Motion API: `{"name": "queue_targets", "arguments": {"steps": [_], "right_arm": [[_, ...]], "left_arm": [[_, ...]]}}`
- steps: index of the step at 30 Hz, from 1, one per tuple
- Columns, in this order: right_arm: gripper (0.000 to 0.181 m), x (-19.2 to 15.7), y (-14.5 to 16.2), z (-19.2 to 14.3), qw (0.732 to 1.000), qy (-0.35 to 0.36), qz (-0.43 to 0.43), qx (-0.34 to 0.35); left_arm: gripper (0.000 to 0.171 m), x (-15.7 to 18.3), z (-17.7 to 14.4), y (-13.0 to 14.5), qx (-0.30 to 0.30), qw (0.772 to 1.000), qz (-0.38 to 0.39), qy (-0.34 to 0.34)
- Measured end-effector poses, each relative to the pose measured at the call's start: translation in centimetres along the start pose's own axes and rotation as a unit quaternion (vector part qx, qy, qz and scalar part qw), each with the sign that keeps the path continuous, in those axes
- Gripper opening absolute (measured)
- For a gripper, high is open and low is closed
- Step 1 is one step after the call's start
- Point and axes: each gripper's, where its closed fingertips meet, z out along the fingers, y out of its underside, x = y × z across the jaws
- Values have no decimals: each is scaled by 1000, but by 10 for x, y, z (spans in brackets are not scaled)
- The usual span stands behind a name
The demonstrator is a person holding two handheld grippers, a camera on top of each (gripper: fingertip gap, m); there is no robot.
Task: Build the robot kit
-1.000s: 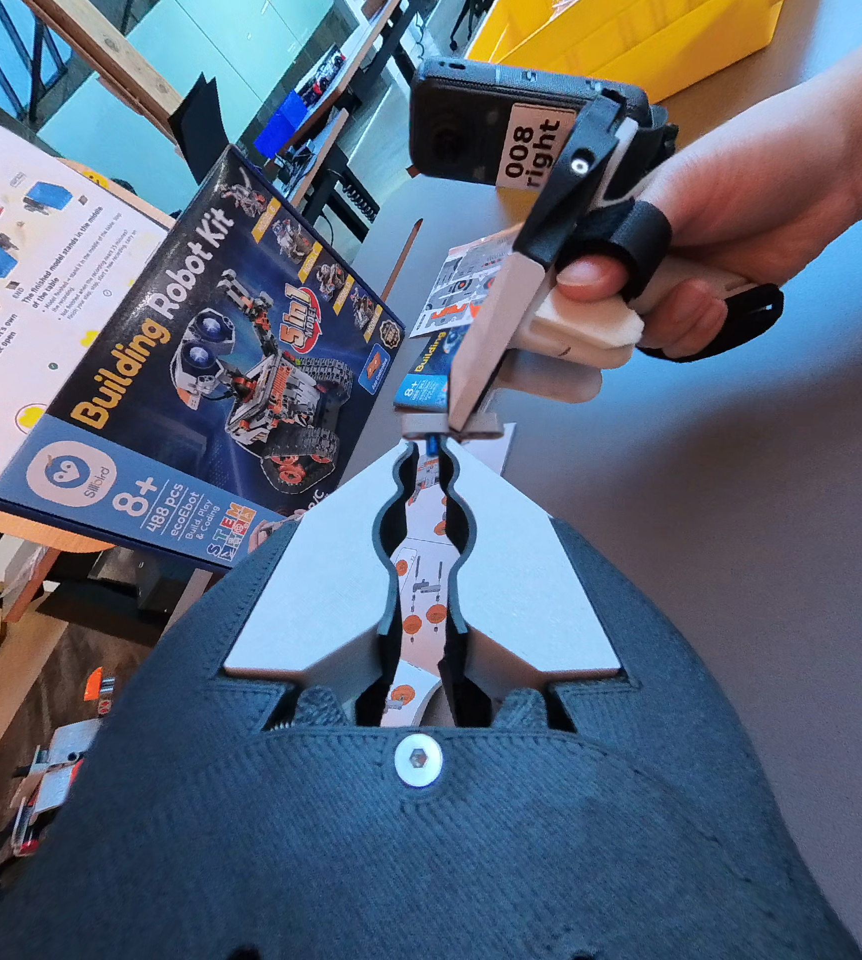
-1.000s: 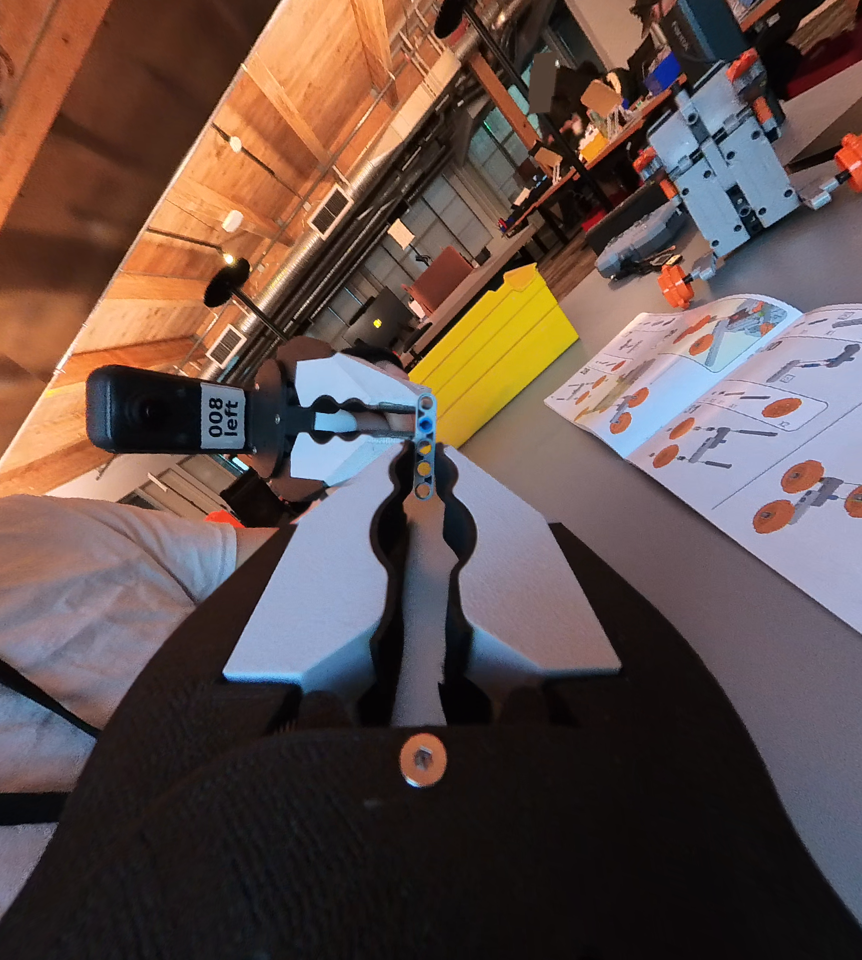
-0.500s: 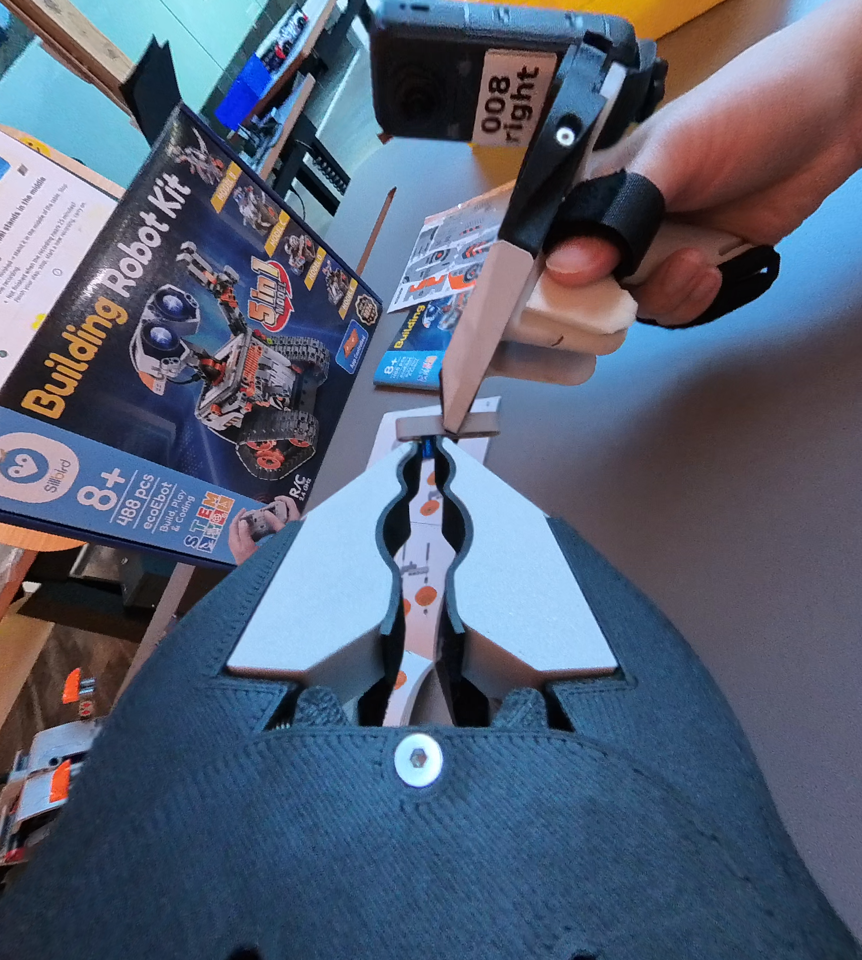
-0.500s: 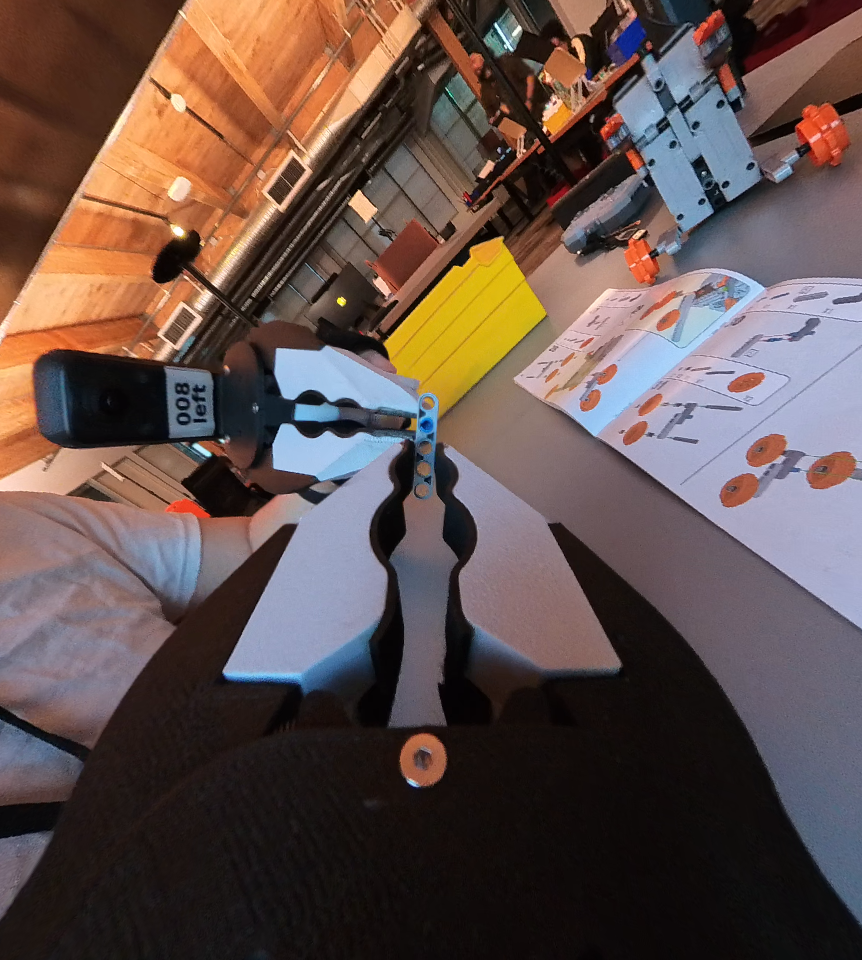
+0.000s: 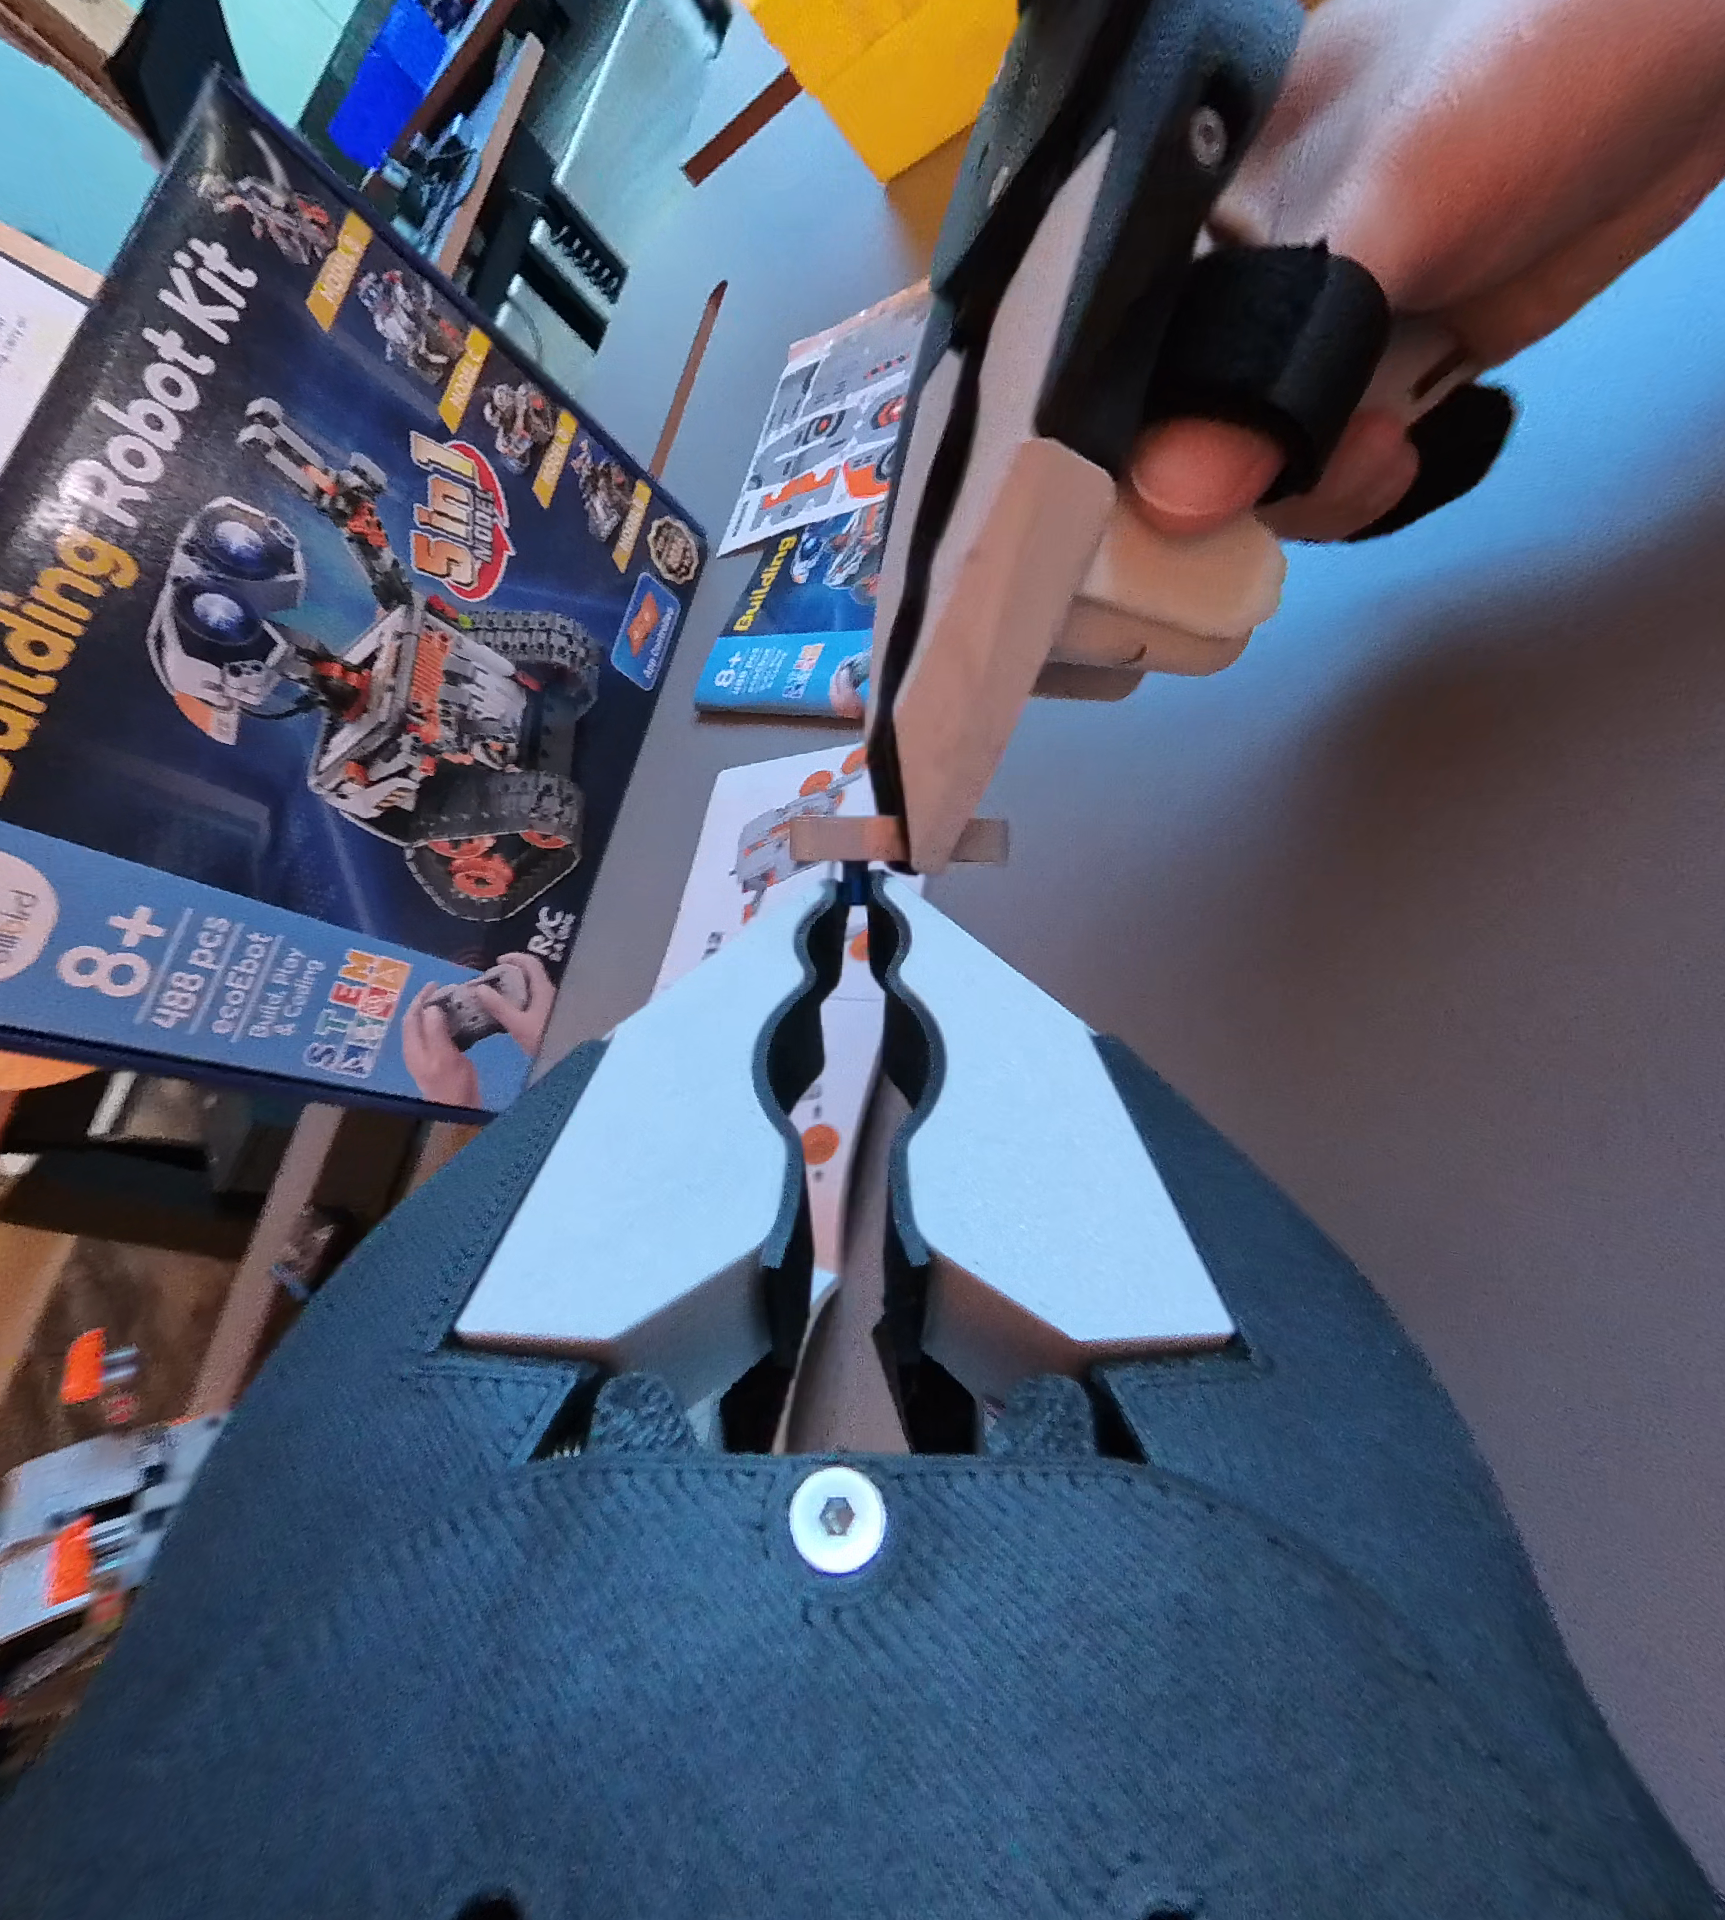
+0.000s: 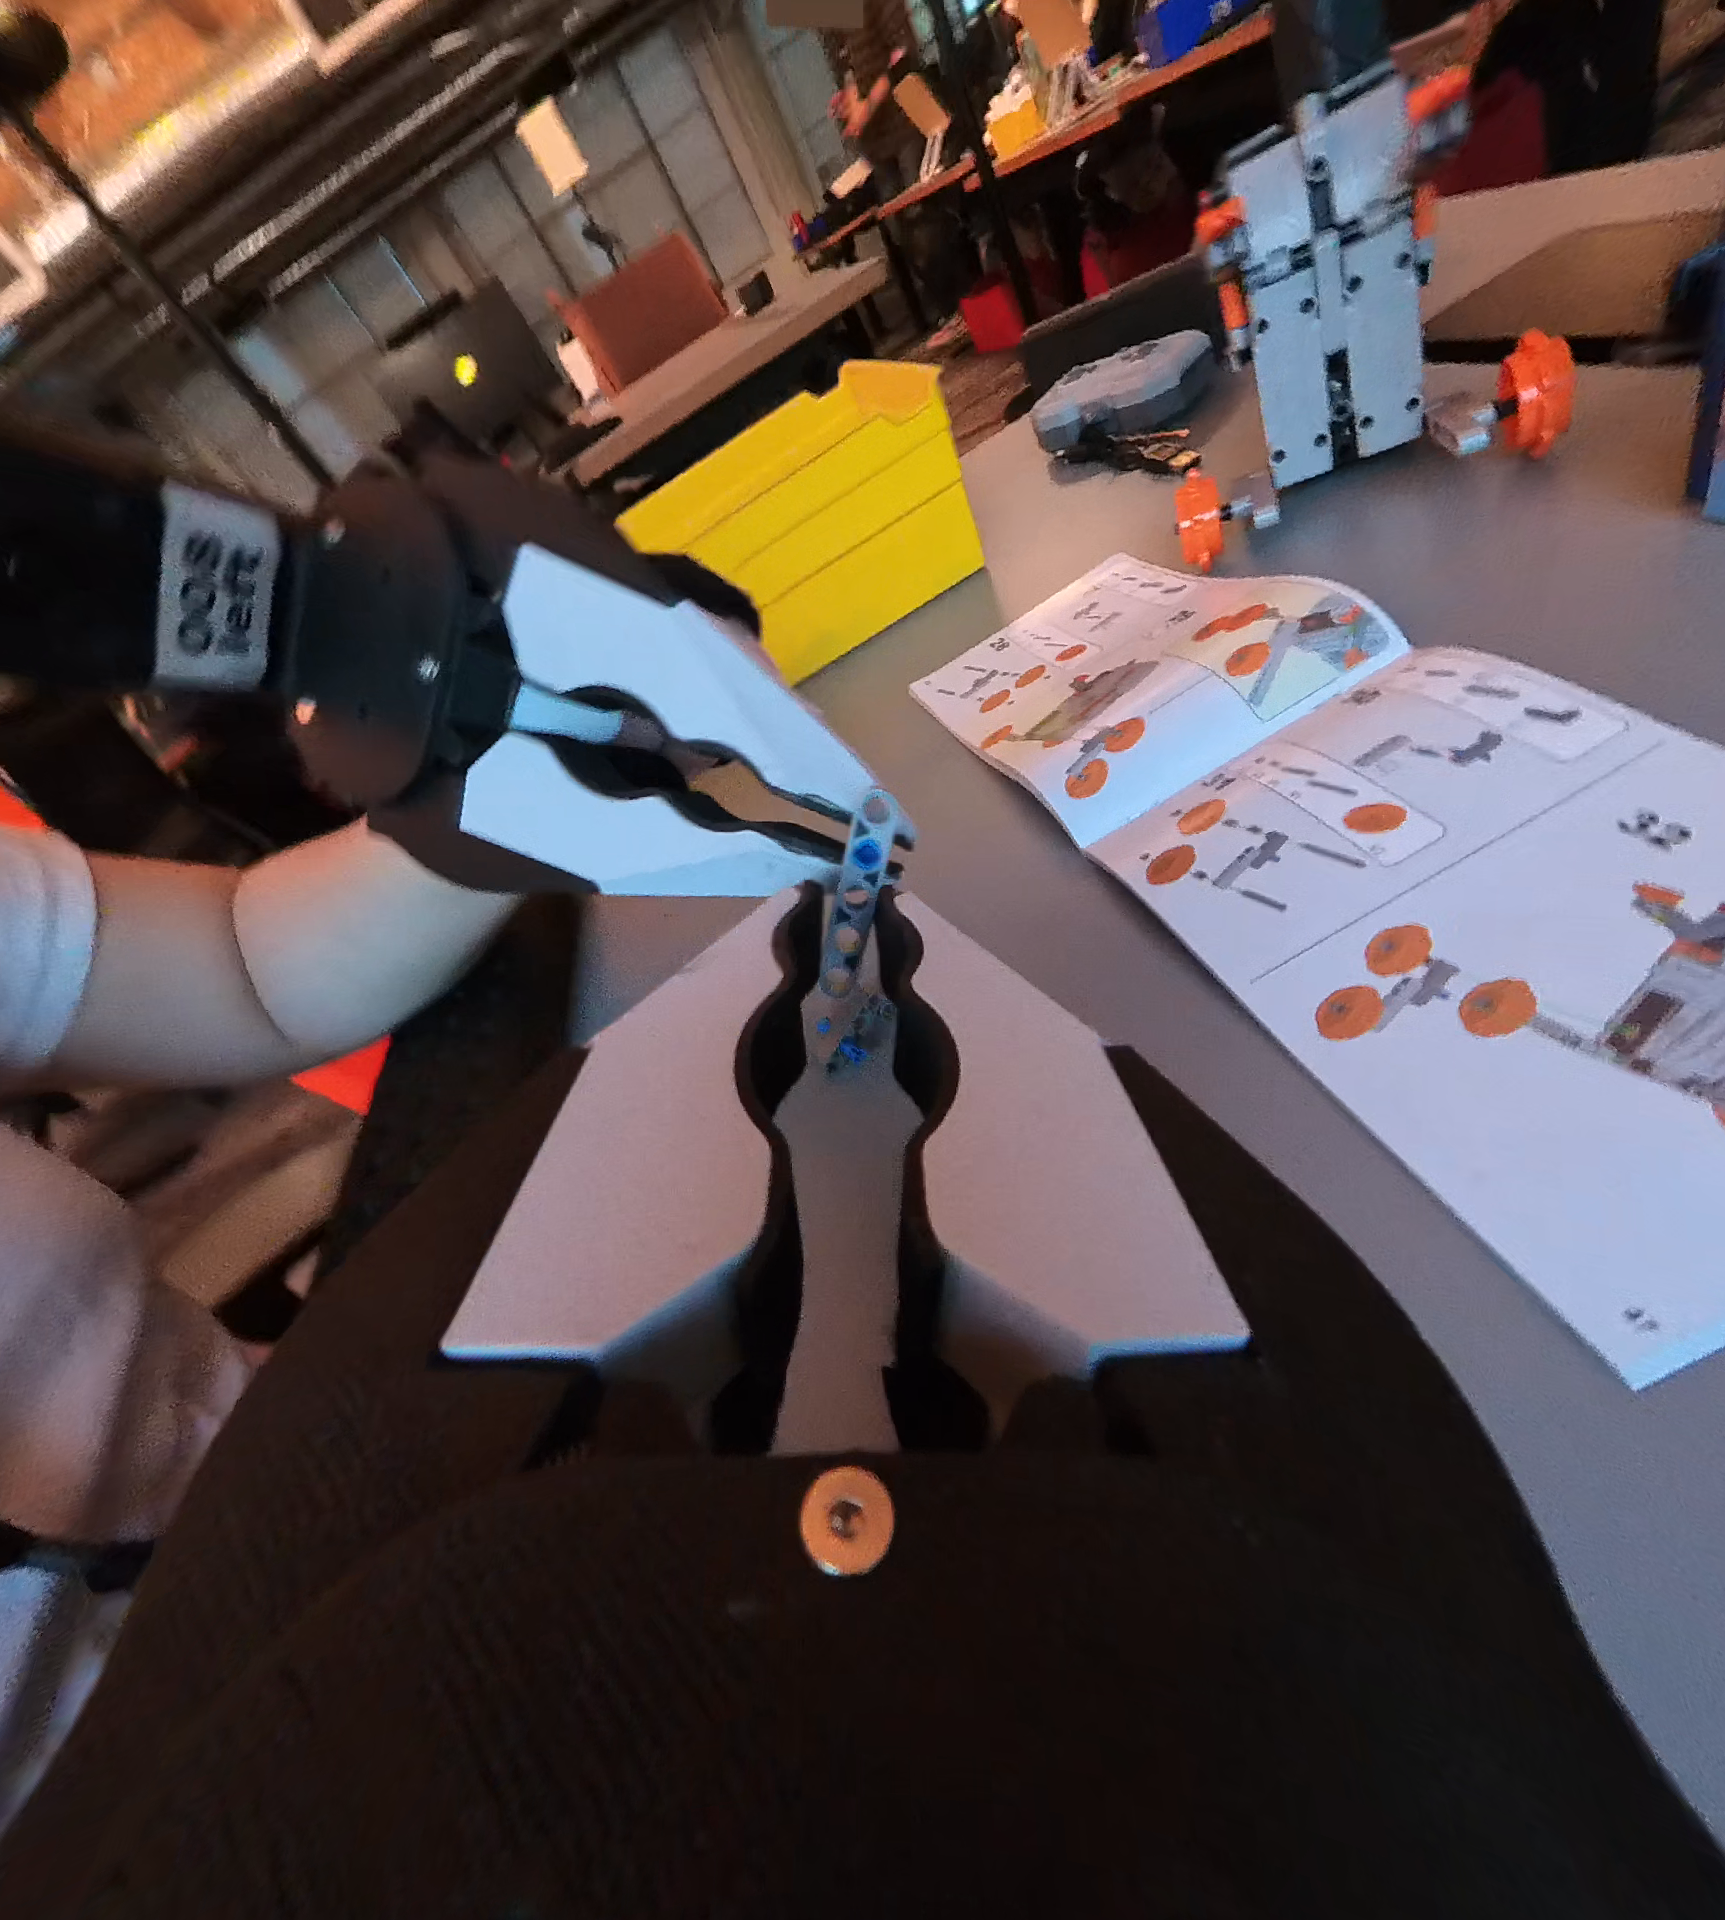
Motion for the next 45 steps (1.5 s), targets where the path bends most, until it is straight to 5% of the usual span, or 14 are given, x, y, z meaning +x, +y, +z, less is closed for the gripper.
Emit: {"name": "queue_targets", "arguments": {"steps": [6, 11, 20, 45], "right_arm": [[27, -18, -8, -24, 975, -21, -219, -27], [11, -34, -1, -36, 910, -10, -414, -34], [7, -39, 8, -31, 942, -46, -324, -71], [5, -36, 13, -29, 934, -37, -345, -82]], "left_arm": [[1, 18, -13, -15, 107, 975, -134, 141], [1, 31, -27, -31, 170, 935, -195, 244], [1, 48, -21, -31, 153, 943, -157, 251], [1, 48, -17, -27, 134, 953, -142, 232]]}}
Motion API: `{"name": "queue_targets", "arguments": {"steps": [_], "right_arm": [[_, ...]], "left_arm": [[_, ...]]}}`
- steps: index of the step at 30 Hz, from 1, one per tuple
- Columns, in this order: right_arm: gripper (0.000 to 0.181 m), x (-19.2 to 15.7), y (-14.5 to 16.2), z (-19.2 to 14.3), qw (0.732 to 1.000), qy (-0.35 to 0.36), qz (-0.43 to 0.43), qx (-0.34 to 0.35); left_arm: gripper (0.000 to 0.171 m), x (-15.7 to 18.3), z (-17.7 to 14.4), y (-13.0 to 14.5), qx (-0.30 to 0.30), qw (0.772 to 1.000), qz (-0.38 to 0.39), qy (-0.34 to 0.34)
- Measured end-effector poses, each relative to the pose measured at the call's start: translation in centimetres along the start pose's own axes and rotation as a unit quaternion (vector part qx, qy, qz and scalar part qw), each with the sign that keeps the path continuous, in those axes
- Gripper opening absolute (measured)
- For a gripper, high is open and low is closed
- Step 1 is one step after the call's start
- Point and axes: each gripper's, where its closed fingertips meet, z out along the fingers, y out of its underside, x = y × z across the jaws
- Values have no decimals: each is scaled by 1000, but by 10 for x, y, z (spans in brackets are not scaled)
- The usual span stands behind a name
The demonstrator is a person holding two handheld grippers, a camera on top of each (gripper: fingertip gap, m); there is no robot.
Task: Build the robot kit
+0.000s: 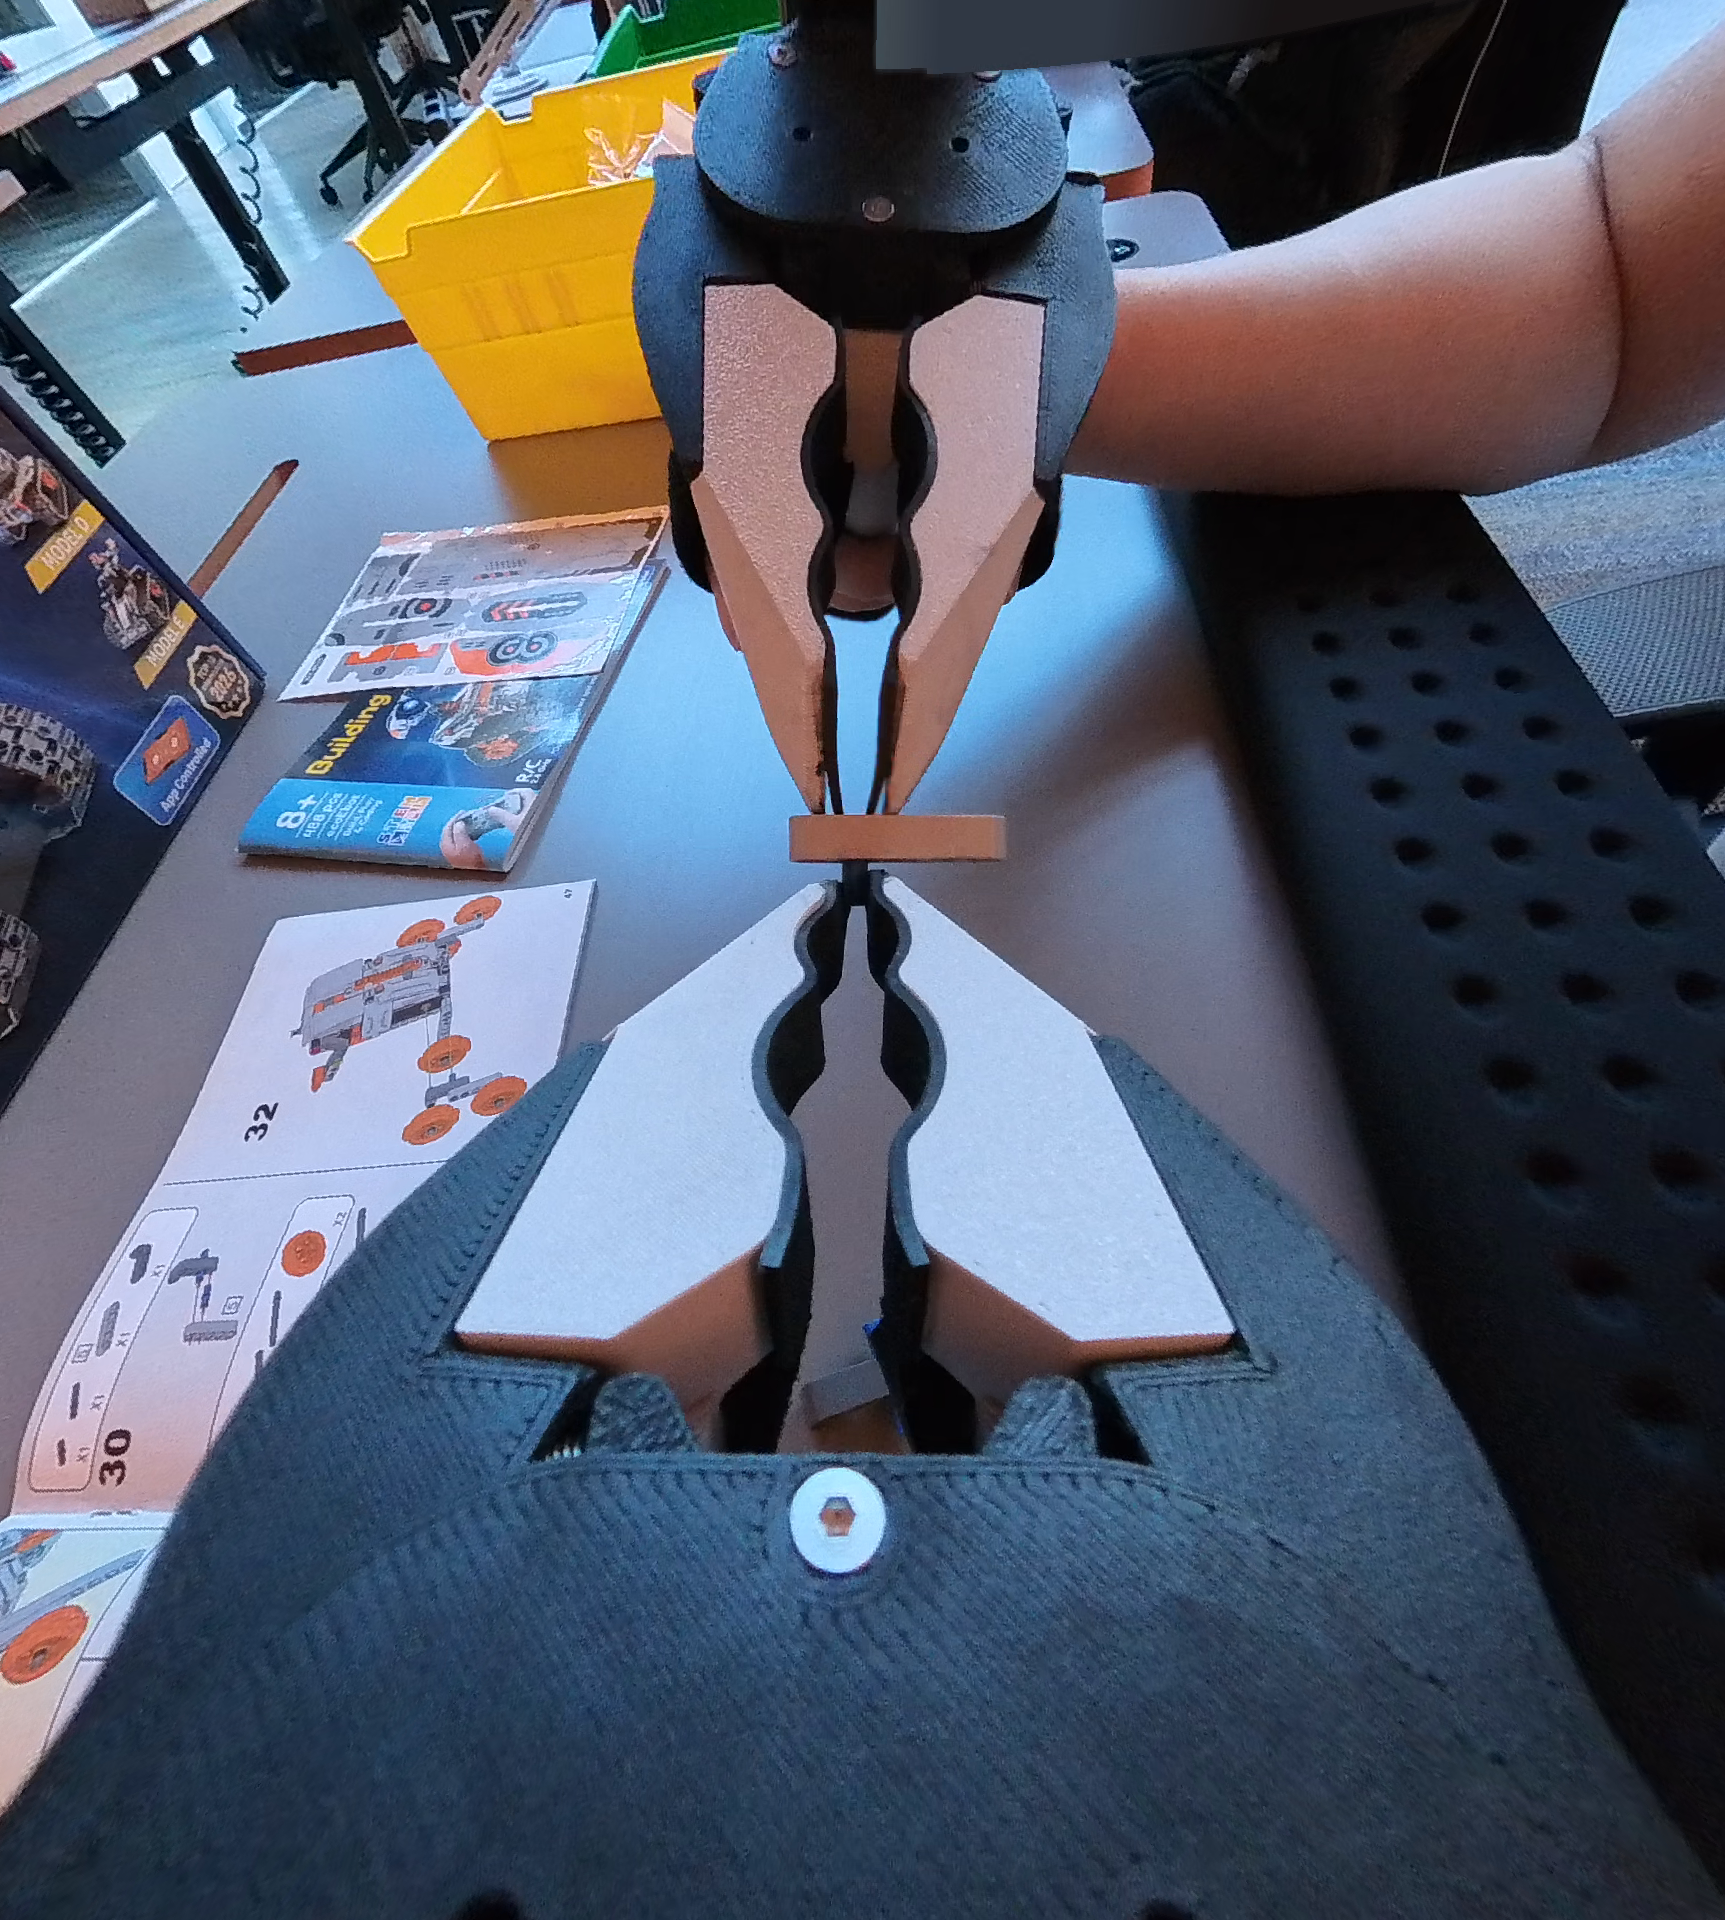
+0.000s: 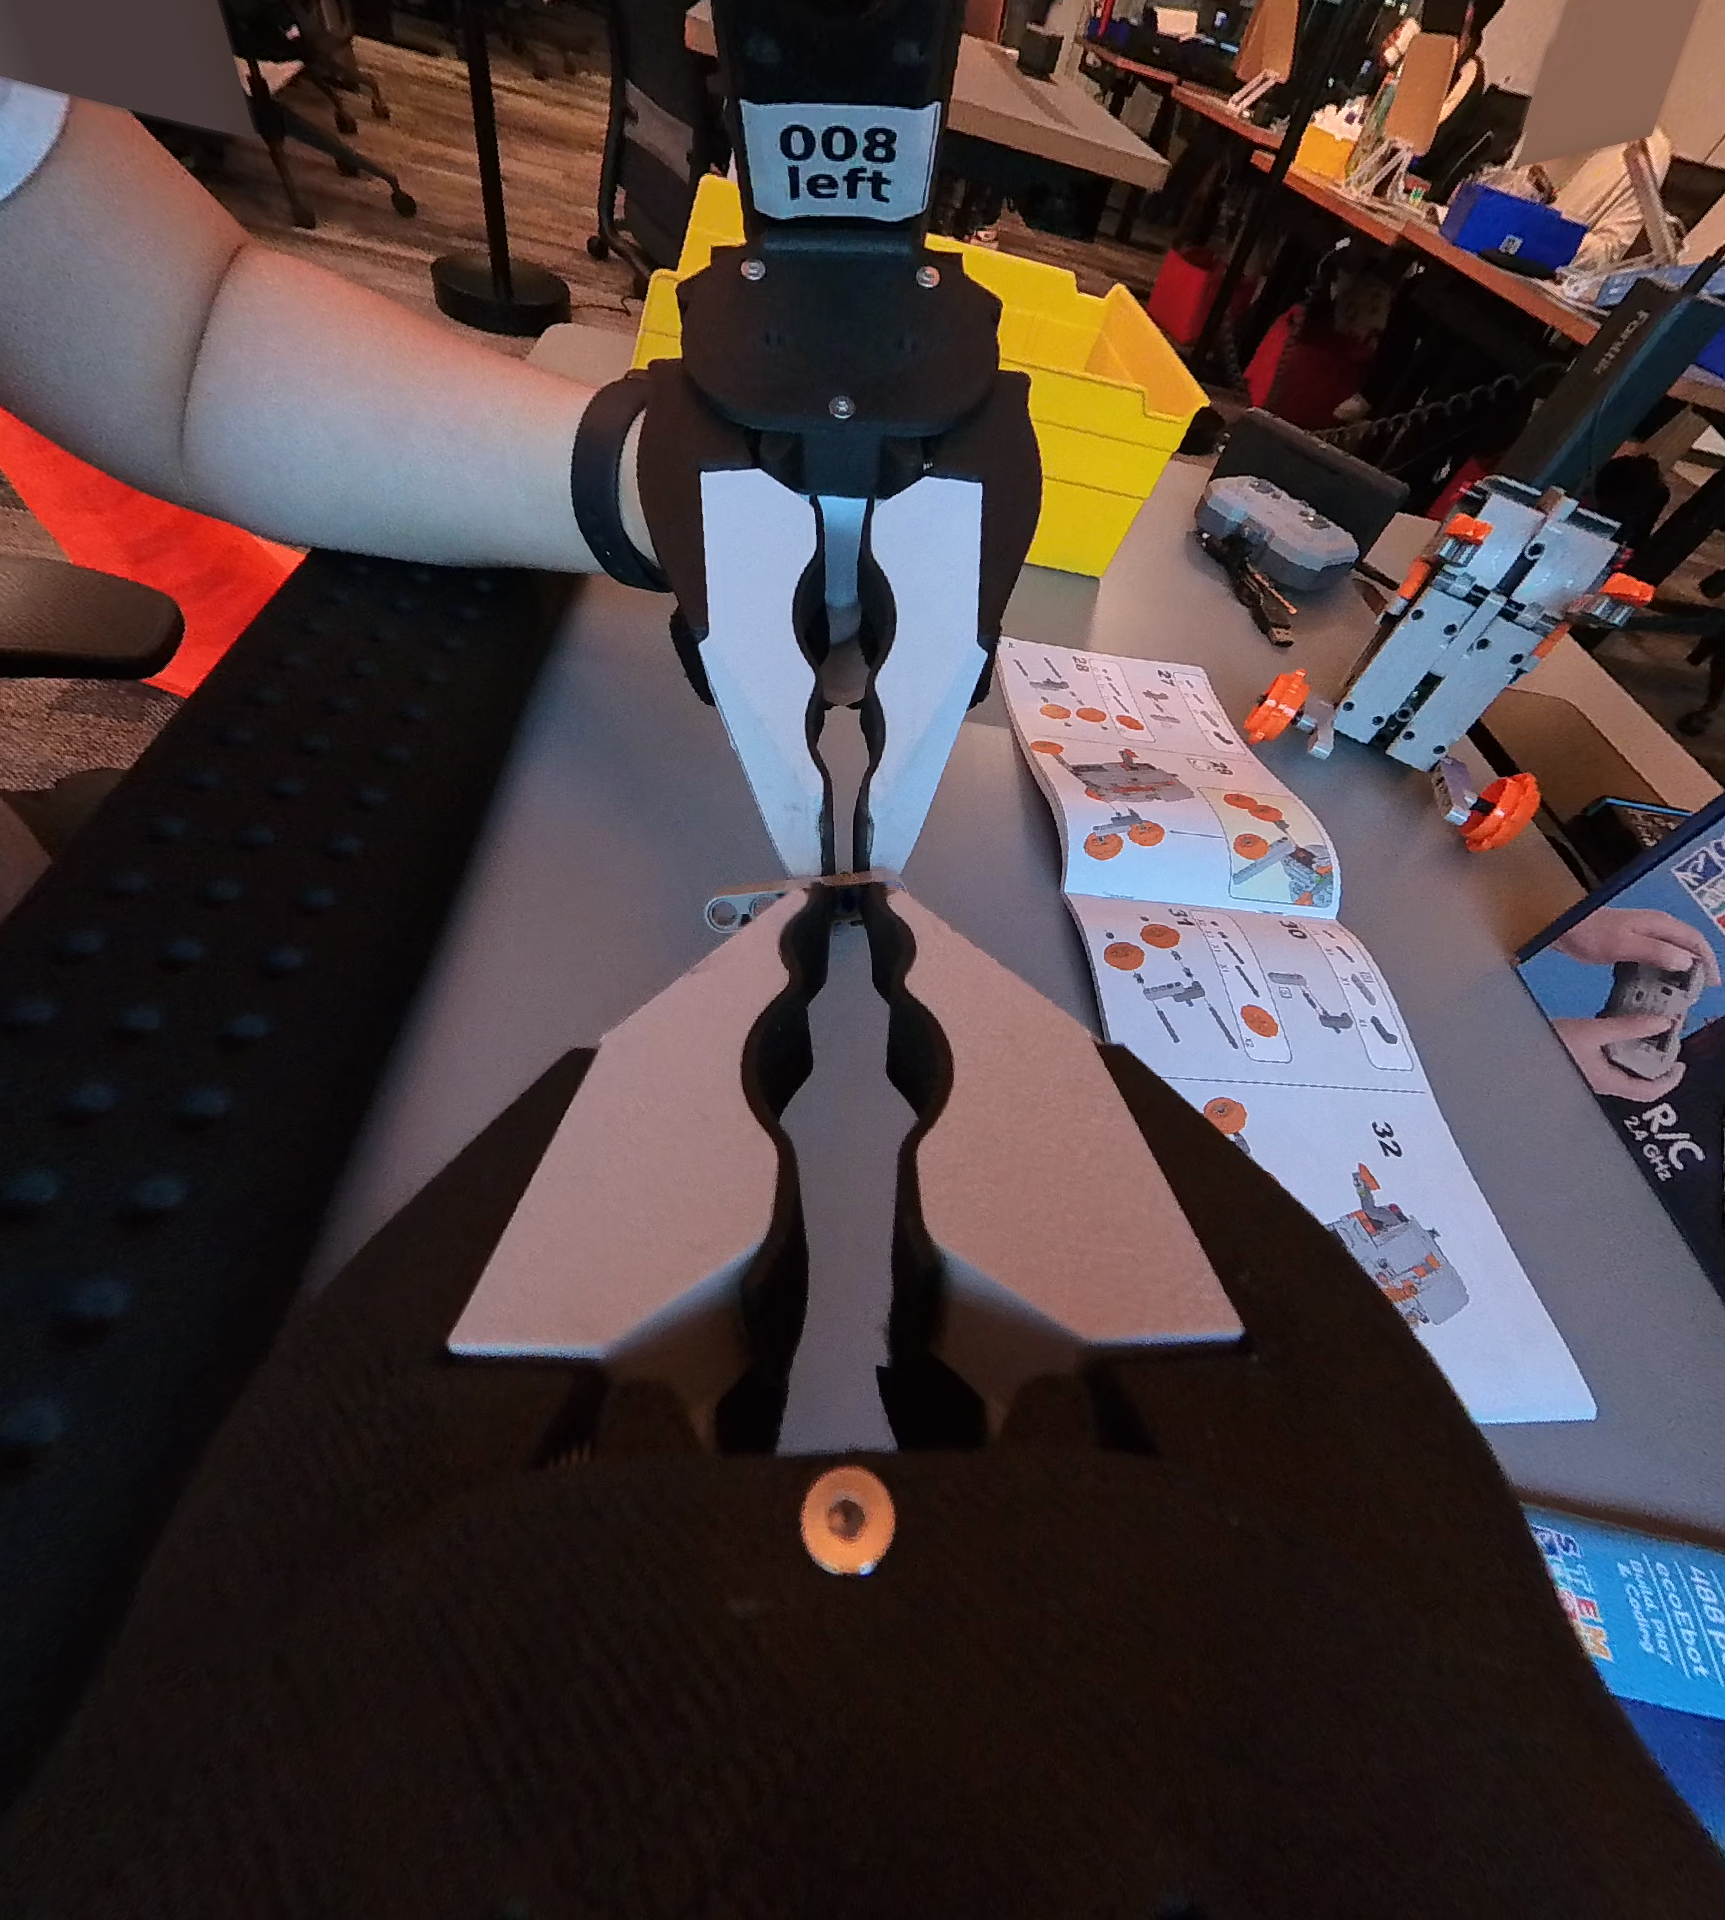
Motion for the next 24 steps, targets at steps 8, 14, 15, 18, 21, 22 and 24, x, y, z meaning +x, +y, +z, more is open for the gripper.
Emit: {"name": "queue_targets", "arguments": {"steps": [8, 14, 15, 18, 21, 22, 24], "right_arm": [[5, -2, 0, 1, 1000, -1, -5, 1], [6, 0, -2, 1, 1000, 9, -12, 5], [6, 0, -2, 1, 1000, 11, -15, 5], [6, 0, 0, 1, 999, 18, -29, -5], [5, 0, 1, 1, 999, 19, -33, -9], [5, 0, 0, 1, 999, 19, -32, -7], [5, 0, 0, 1, 999, 17, -27, -5]], "left_arm": [[1, 1, 1, 0, -6, 1000, 5, -2], [1, -2, 1, 0, -4, 1000, 2, -9], [1, -2, 0, -1, -3, 1000, 1, -9], [1, -2, 1, 0, -8, 1000, 6, -12], [1, -2, 1, 1, -11, 1000, 6, -12], [1, -2, 1, 1, -10, 1000, 5, -11], [1, -2, 1, 0, -7, 1000, 3, -9]]}}
